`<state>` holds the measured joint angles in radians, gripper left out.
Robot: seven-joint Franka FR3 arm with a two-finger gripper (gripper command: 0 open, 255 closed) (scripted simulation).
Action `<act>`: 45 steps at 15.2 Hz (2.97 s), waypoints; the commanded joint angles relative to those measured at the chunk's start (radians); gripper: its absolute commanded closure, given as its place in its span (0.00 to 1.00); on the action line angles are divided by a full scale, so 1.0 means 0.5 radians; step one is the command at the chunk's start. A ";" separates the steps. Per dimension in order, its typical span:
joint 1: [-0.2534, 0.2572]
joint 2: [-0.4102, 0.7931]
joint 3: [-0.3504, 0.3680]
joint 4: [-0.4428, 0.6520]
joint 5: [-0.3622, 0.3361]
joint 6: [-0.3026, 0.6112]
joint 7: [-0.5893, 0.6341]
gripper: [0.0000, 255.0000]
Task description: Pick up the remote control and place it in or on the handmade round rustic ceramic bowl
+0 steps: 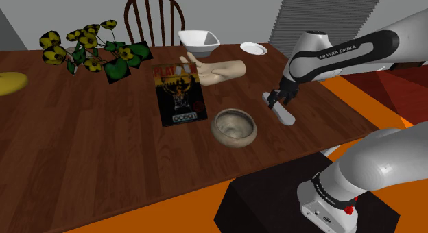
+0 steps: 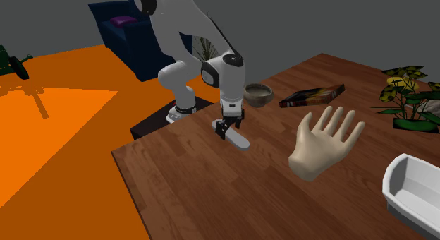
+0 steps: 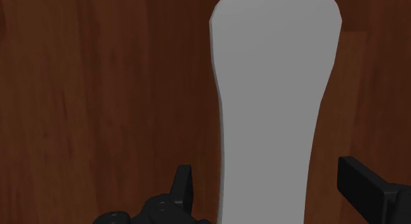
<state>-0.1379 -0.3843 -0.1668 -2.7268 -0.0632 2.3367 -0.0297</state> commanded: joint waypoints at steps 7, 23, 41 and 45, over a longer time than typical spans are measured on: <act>0.000 0.003 0.000 -0.001 0.000 0.004 0.000 1.00; -0.006 -0.172 0.022 0.127 -0.005 -0.298 0.014 1.00; -0.004 -0.360 0.059 0.487 0.007 -0.845 0.026 1.00; -0.002 -0.376 0.065 0.583 0.011 -0.957 0.027 1.00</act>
<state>-0.1387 -0.5689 -0.1345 -2.4486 -0.0579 1.8746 -0.0158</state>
